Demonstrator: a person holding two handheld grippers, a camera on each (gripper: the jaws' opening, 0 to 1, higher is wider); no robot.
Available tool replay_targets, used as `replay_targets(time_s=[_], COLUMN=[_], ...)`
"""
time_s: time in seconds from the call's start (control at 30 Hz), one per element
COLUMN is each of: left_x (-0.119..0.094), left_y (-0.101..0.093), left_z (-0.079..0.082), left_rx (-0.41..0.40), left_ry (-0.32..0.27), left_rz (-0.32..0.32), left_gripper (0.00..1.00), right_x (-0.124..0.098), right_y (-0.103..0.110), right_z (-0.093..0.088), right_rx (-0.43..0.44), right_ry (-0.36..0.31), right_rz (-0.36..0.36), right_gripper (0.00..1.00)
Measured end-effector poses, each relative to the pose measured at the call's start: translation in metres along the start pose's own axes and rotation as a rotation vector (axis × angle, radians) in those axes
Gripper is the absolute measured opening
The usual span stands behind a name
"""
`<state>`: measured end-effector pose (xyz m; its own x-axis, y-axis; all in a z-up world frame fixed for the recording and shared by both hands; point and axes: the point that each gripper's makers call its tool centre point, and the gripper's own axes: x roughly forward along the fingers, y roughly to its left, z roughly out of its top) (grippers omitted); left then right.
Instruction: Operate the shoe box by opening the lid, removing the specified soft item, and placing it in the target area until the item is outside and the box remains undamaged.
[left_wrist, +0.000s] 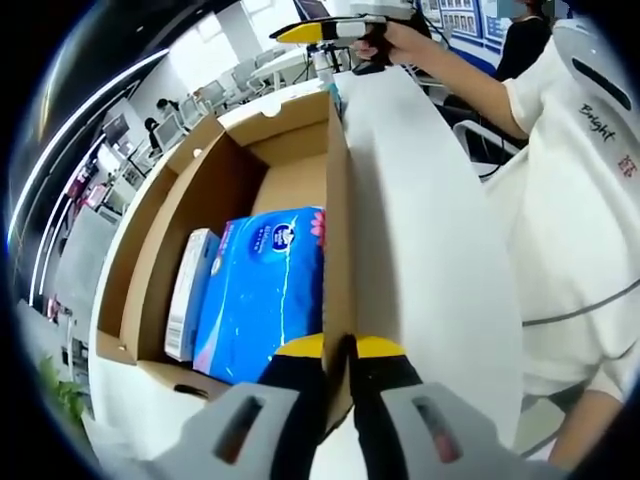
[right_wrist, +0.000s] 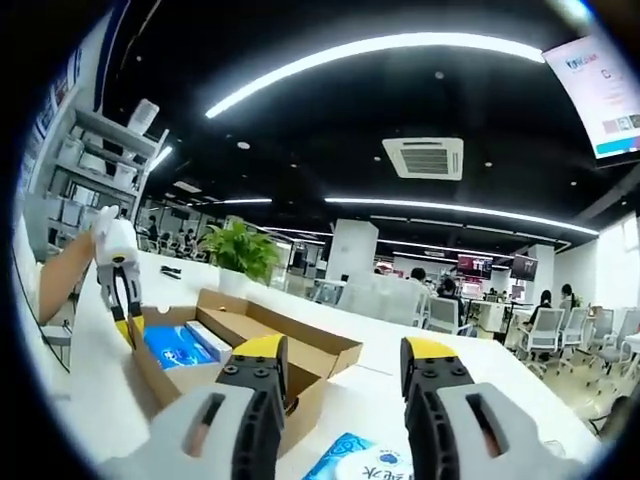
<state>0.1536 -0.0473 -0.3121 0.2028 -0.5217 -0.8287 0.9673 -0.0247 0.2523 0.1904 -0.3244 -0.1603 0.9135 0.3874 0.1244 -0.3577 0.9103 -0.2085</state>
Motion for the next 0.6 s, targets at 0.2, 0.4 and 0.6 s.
replay_targets(time_s=[0.2, 0.4, 0.6], left_x=[0.000, 0.001, 0.000], left_y=[0.002, -0.001, 0.000], left_z=[0.000, 0.000, 0.000], left_rx=[-0.039, -0.032, -0.043], left_ry=[0.014, 0.024, 0.015], left_rz=[-0.025, -0.039, -0.054], left_gripper=[0.06, 0.05, 0.05], right_x=[0.016, 0.030, 0.038], right_y=[0.013, 0.032, 0.044], right_z=[0.018, 0.029, 0.014], right_rx=[0.021, -0.031, -0.055], right_ry=[-0.062, -0.043, 0.011], right_rz=[0.051, 0.136, 0.147], right_gripper=[0.41, 0.46, 0.44])
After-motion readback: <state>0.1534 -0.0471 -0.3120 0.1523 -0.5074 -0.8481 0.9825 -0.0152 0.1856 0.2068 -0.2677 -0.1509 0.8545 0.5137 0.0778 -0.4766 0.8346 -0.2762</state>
